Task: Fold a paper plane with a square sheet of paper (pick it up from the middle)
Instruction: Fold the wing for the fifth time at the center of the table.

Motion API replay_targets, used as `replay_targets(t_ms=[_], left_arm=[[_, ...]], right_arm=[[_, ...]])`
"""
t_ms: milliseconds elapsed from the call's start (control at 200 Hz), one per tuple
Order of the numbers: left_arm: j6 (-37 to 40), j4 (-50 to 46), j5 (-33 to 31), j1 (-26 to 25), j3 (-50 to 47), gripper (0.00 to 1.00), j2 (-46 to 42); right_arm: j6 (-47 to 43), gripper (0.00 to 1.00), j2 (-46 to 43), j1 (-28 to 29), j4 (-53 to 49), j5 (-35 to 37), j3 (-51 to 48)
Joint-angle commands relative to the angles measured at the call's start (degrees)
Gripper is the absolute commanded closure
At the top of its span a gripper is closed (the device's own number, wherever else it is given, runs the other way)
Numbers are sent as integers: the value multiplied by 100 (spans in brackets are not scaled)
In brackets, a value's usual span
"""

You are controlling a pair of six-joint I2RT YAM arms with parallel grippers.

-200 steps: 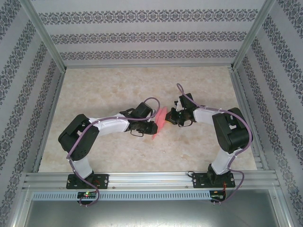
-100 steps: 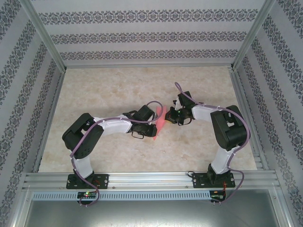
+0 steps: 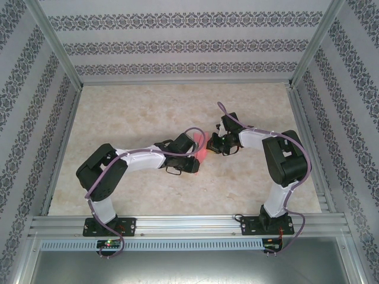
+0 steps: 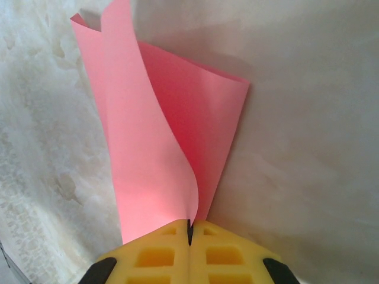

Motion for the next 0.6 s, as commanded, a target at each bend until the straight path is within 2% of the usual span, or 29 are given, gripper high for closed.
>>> replay_targets(t_ms=[0,130,230,594], left_arm=[[-226,-213,-112,-178,-22,67,-110],[-261,-273,-257,-240,-28,68,24],[-201,-365,-362,-274,56,75,161],[116,-739,-667,-383,207,93,340]], right_arm=[[-160,100,37,62,-152,119,151],[-187,100,-12,60,-202,134,182],[-200,100,-34,65,-227,110,203],[-273,100,-120,70,-347,58,287]])
